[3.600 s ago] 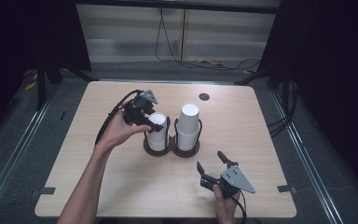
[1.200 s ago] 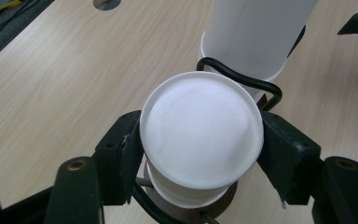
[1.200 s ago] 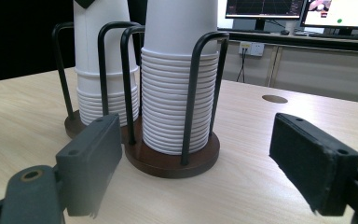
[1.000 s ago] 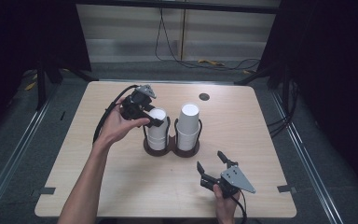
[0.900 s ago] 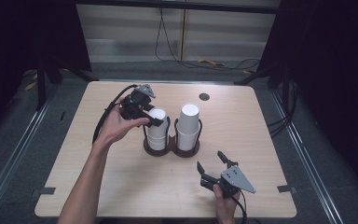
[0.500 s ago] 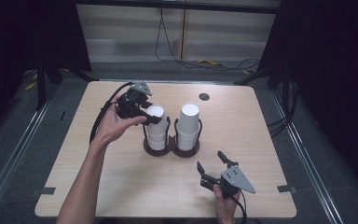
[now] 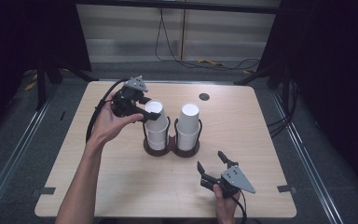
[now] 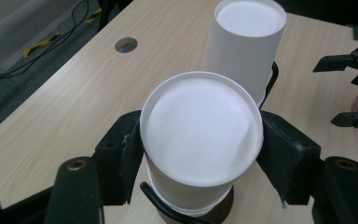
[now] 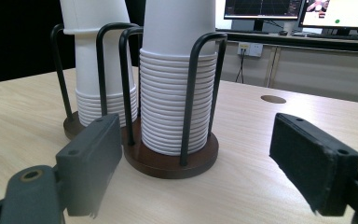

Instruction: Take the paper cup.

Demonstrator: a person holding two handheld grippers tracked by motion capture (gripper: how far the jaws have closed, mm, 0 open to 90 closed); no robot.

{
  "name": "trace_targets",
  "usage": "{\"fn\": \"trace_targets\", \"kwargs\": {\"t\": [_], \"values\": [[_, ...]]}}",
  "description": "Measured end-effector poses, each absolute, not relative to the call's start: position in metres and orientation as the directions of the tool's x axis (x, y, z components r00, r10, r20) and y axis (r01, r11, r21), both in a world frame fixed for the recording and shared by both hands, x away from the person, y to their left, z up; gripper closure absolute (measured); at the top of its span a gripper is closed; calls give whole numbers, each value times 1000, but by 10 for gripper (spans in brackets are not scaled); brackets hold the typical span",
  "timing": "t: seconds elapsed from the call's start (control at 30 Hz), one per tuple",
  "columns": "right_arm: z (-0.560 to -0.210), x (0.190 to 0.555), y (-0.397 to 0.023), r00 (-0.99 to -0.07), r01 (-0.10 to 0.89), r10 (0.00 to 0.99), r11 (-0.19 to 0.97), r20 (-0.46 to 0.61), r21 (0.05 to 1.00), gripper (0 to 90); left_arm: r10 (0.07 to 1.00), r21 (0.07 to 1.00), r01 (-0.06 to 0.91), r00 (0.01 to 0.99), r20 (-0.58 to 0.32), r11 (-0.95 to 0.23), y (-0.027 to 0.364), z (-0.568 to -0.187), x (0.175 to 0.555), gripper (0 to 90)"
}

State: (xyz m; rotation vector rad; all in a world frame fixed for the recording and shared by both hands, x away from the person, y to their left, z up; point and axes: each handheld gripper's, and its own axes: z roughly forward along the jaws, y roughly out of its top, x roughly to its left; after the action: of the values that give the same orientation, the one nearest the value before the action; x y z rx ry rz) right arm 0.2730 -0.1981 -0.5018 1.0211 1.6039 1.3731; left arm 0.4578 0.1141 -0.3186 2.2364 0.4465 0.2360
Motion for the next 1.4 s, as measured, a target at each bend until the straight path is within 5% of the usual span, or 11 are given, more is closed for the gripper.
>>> {"fn": "trace_targets", "kwargs": {"t": [1.4], "values": [[-502,273,-198,-376,86,925,89,-50,992,166,332,916,139,943,-7,-377,148,-304,426,352]]}}
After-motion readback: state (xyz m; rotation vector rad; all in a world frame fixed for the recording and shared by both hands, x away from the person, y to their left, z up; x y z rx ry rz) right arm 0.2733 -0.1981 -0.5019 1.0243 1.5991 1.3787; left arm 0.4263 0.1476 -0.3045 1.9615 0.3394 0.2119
